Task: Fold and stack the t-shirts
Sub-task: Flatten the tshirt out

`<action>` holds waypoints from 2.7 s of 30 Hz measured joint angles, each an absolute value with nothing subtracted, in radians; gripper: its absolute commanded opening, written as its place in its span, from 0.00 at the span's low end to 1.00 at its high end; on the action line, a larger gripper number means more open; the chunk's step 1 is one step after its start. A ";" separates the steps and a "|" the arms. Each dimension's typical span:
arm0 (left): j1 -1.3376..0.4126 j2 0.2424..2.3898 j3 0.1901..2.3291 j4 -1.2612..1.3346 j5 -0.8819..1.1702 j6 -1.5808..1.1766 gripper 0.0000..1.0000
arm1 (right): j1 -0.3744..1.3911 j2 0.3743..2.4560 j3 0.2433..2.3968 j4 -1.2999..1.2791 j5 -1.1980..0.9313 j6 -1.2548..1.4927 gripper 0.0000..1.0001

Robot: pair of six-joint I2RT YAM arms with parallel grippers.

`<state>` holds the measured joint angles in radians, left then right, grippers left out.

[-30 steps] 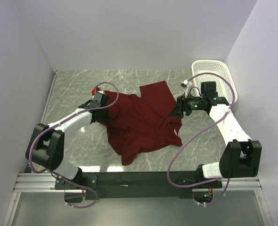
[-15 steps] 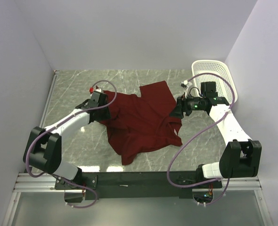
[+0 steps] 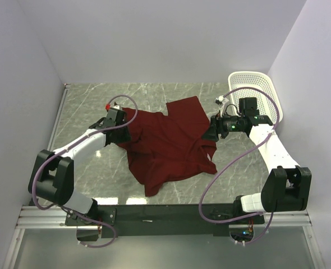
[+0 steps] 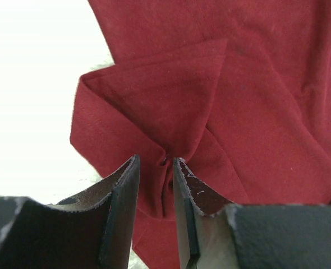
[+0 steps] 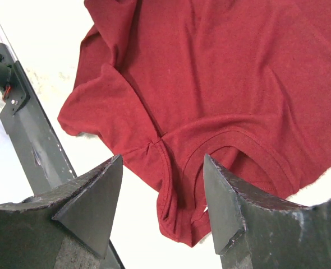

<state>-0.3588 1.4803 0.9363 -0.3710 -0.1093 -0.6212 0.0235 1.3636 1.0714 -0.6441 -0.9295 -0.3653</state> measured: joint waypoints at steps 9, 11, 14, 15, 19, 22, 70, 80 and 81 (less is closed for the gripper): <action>-0.359 1.523 0.936 -0.364 -0.101 -0.617 0.01 | 0.023 1.364 1.071 -0.645 -0.930 -0.366 0.66; -0.359 1.519 0.936 -0.366 -0.112 -0.616 0.01 | 0.023 1.364 1.071 -0.646 -0.931 -0.366 0.66; -0.359 1.486 0.928 -0.377 -0.133 -0.619 0.01 | 0.023 1.364 1.071 -0.648 -0.933 -0.369 0.66; -0.359 1.465 0.920 -0.382 -0.138 -0.623 0.01 | 0.023 1.364 1.071 -0.649 -0.933 -0.370 0.66; -0.359 1.291 0.856 -0.418 -0.143 -0.683 0.01 | 0.023 1.364 1.071 -0.651 -0.933 -0.375 0.66; -0.358 1.063 0.804 -0.520 -0.156 -0.839 0.01 | 0.023 1.364 1.071 -0.652 -0.934 -0.376 0.66; -0.377 0.189 0.966 -1.021 -0.507 -1.120 0.82 | 1.026 1.856 1.338 -0.675 -0.557 -0.820 0.65; -0.377 0.308 0.942 -0.829 -0.471 -0.928 0.81 | 1.023 1.951 1.383 -0.635 -0.474 -0.751 0.60; -0.377 0.305 0.937 -0.823 -0.468 -0.923 0.81 | 1.023 1.967 1.390 -0.634 -0.467 -0.748 0.60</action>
<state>-0.3775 0.3054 0.9371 -0.8234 -0.4683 -0.9230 1.0229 1.9675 1.3903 -0.6342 -0.4675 -0.7475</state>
